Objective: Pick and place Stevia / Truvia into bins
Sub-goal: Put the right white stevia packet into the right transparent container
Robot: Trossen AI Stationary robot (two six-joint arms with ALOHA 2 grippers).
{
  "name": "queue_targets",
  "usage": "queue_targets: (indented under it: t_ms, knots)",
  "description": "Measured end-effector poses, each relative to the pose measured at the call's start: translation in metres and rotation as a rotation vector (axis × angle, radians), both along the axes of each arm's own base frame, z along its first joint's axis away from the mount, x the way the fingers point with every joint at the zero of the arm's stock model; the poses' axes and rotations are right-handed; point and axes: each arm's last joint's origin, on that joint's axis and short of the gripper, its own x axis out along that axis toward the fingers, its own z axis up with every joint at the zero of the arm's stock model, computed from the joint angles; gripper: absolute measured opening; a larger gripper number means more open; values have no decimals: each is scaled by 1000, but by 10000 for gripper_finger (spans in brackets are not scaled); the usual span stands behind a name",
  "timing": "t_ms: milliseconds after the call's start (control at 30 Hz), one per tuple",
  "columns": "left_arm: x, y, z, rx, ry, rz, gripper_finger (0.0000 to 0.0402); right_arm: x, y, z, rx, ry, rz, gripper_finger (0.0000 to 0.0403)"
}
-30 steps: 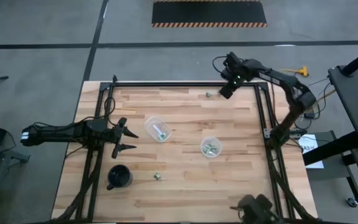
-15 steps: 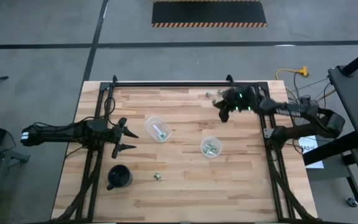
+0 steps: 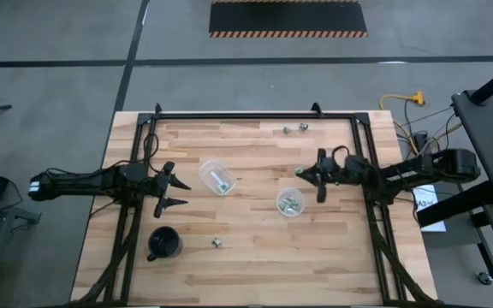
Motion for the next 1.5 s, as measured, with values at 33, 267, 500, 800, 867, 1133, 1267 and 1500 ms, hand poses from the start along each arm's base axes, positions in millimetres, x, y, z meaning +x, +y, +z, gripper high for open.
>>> queue_targets:
  t_ms: [33,267,500,800,867,1133,1267,1500]
  knots:
    - [0,0,0,0,0,0,209,-1,3,1,-21,-18,17,8]
    - [0,0,0,0,0,0,209,1,12,0,-106,-13,119,8]
    - [0,0,0,0,-1,0,209,2,18,-4,-71,0,321,8]
    - [0,0,0,0,0,0,209,3,20,-11,-68,38,402,8]
    - [0,0,0,0,-1,0,209,3,20,-13,-68,47,407,8]
    - [0,0,0,0,0,0,209,20,20,-13,-54,69,430,8]
    - [0,0,0,0,0,0,209,29,19,-15,-34,88,451,9]
    - [0,0,0,0,0,0,209,36,18,-19,-13,116,451,9]
